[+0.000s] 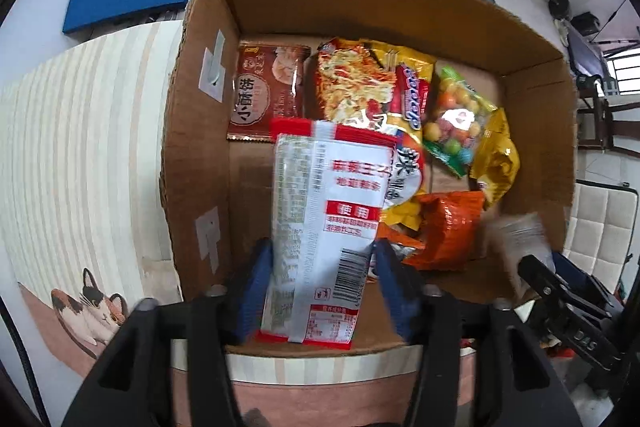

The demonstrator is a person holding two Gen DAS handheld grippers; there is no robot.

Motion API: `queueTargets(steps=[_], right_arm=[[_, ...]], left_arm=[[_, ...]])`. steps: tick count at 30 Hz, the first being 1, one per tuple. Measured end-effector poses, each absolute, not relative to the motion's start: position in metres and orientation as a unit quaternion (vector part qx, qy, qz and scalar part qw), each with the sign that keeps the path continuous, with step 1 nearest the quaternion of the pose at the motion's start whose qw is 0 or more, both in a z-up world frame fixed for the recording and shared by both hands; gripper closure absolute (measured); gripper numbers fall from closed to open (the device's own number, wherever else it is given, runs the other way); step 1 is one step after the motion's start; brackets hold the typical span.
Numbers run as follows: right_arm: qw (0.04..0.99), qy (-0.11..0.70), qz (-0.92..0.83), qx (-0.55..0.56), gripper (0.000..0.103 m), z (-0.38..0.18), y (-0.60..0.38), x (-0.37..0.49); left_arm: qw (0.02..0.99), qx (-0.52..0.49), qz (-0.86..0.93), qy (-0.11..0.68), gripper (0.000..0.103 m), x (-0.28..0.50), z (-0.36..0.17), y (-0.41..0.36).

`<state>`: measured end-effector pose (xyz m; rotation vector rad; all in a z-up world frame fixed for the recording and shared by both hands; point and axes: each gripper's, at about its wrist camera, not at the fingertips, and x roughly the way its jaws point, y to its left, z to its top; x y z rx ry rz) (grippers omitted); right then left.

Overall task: Organize snacks
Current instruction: 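Carry both packets into the cardboard box and open both tools, then move both tools back to the table and grasp the red triangular candy with the right tool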

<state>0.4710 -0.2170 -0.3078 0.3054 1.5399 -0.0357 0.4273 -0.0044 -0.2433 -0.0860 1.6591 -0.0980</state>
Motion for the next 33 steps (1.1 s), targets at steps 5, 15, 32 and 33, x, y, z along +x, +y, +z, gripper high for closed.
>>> queueTargets(steps=[5,15,32,33], right_arm=[[0.710,0.694,-0.009,0.119,0.012,-0.303,-0.210,0.471],[0.736,0.668,0.016,0.104,0.011,-0.276,-0.195,0.463],[0.708,0.663,-0.074,0.232,0.011,-0.316,-0.300,0.343],[0.699,0.671,-0.079,0.235,0.011,-0.328,-0.306,0.335]], left_arm=[[0.684,-0.043,-0.040,0.727,0.018,0.428,-0.239,-0.003],[0.713,-0.046,-0.058,0.697,0.018,0.413,-0.213,-0.011],[0.777,-0.026,-0.050,0.627,0.018,0.285,-0.194,-0.035],[0.769,-0.029,-0.050,0.636,0.018,0.278,-0.206,-0.038]])
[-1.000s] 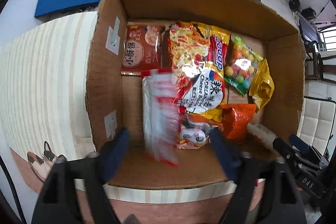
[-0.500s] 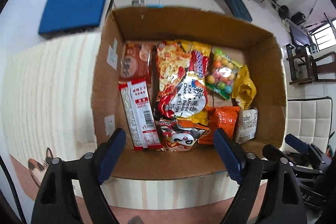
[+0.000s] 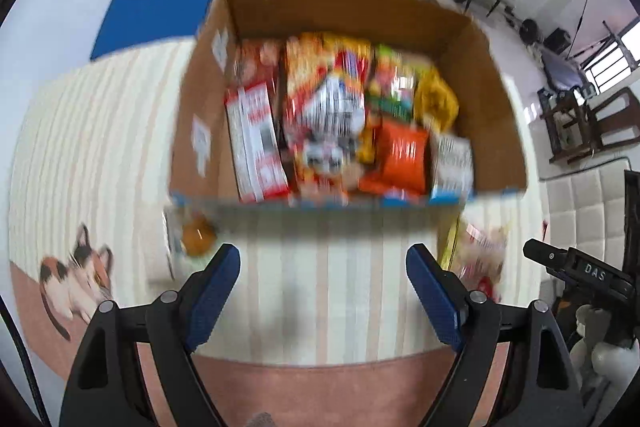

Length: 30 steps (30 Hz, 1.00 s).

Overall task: Organize snacks
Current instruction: 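Move both tools back to the table and grasp the red triangular candy with the right tool, then grasp the white wrapped packet with the left tool while the right tool holds the red candy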

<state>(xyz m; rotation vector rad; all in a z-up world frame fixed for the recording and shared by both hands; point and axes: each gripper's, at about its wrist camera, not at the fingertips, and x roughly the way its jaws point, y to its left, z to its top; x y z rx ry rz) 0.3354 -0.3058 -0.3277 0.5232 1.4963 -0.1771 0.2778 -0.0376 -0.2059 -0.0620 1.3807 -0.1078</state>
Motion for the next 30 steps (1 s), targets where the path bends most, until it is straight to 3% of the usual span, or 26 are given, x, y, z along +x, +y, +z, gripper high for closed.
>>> queueTargets(steps=[7,9,10,13,20,30], right_arm=[[0.634,0.712,-0.095,0.286,0.013,-0.405,-0.315,0.292],[0.630,0.713,-0.096,0.294,0.024,-0.415,-0.311,0.286],[0.626,0.715,-0.100,0.294,0.041,-0.421,-0.310,0.283],[0.642,0.699,-0.111,0.296,0.062,-0.418,-0.307,0.279],[0.655,0.689,-0.088,0.299,0.063,-0.399,-0.279,0.271],[0.666,0.705,-0.006,0.243,0.064,-0.393,-0.172,0.294]], left_arm=[[0.726,-0.042,-0.033,0.686,0.018,0.252,-0.262,-0.038],[0.723,-0.042,-0.028,0.689,0.018,0.249,-0.268,-0.037],[0.722,-0.040,-0.027,0.690,0.018,0.246,-0.269,-0.036],[0.722,-0.039,-0.019,0.690,0.018,0.241,-0.273,-0.030],[0.727,-0.044,0.016,0.685,0.018,0.239,-0.271,0.006],[0.717,-0.107,0.101,0.682,0.018,0.263,-0.282,0.120]])
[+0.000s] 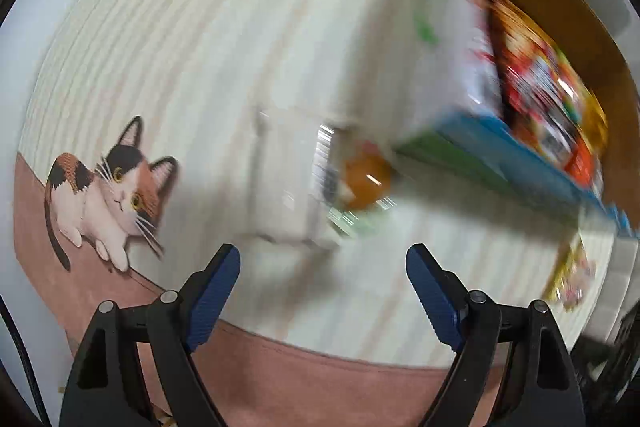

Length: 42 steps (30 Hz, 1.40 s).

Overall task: Organize snacks
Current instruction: 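Grasp the white wrapped packet with the left tool while the right tool holds the red candy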

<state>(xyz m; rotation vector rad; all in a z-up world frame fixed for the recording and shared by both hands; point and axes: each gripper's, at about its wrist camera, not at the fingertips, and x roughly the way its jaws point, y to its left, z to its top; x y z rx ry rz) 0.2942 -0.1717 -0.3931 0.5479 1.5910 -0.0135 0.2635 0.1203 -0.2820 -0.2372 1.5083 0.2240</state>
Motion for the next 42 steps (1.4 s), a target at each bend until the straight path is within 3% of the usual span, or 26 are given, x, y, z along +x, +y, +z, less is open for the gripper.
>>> queueTargets(steps=[8,21,27,42], right_arm=[[0.675,0.708,0.010,0.209,0.065,-0.396,-0.131,0.318],[0.676,0.708,0.022,0.202,0.065,-0.391,-0.114,0.337],[0.675,0.710,0.021,0.199,0.065,-0.392,-0.112,0.339],[0.644,0.750,0.029,0.149,0.064,-0.420,-0.122,0.313]], left_arm=[[0.681,-0.124,0.096,0.715,0.015,0.291,-0.327,0.151],[0.687,-0.116,0.091,0.712,0.019,0.301,-0.327,0.177],[0.688,-0.120,0.073,0.712,0.055,0.297,-0.338,0.172],[0.667,-0.096,0.028,0.739,0.059,0.202,-0.340,0.122]])
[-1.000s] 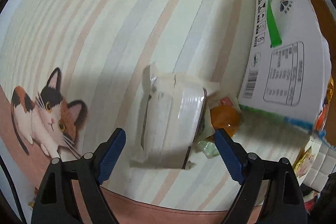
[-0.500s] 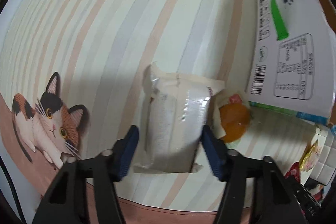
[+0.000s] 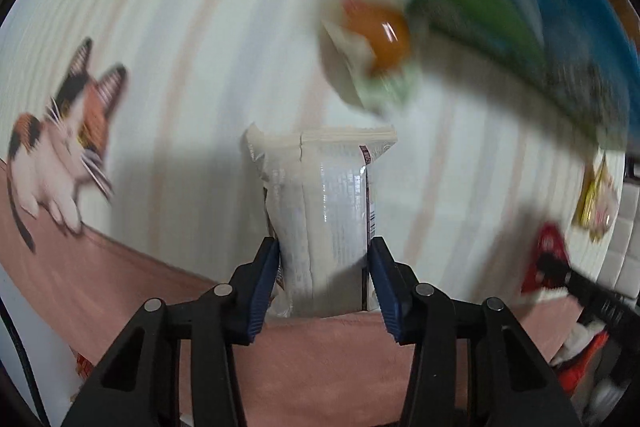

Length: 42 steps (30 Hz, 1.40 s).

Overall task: Organize snacks
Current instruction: 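Grasp the white wrapped packet with the left tool while the right tool holds the red candy, then carry both snacks into the box and open both tools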

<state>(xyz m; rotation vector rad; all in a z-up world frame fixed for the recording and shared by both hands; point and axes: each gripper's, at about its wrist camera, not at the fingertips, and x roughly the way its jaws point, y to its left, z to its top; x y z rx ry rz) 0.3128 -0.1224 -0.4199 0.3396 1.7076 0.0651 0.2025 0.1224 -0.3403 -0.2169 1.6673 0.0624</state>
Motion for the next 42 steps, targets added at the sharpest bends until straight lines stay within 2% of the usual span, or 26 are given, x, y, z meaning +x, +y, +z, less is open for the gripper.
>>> queueTargets(steps=[7,10,14,18,19,20,28,34,42], right_arm=[[0.638,0.756,0.016,0.146,0.061,-0.424,-0.125,0.312],[0.633,0.761,0.009,0.144,0.054,-0.428,-0.121,0.313],[0.634,0.759,0.002,0.152,0.053,-0.431,-0.119,0.311],[0.643,0.748,-0.003,0.164,0.053,-0.429,-0.123,0.311],[0.646,0.746,-0.007,0.163,0.054,-0.428,-0.125,0.312],[0.648,0.743,-0.008,0.165,0.060,-0.428,-0.127,0.312],[0.653,0.738,0.002,0.170,0.063,-0.420,-0.127,0.301],[0.663,0.725,0.022,0.187,0.063,-0.401,-0.131,0.288],[0.690,0.687,0.060,0.219,0.064,-0.336,-0.145,0.284]], left_arm=[[0.668,-0.086,0.036,0.738,0.055,0.201,-0.346,0.102],[0.667,-0.089,0.036,0.739,0.053,0.212,-0.354,0.109],[0.664,-0.100,0.042,0.740,0.051,0.222,-0.368,0.108],[0.668,-0.102,0.046,0.736,0.053,0.218,-0.371,0.108],[0.670,-0.098,0.047,0.735,0.054,0.218,-0.372,0.107],[0.672,-0.096,0.047,0.733,0.055,0.217,-0.370,0.105],[0.676,-0.084,0.034,0.731,0.057,0.207,-0.359,0.079],[0.696,-0.078,0.007,0.714,0.057,0.200,-0.327,0.057],[0.738,-0.075,-0.050,0.669,0.058,0.212,-0.250,0.024]])
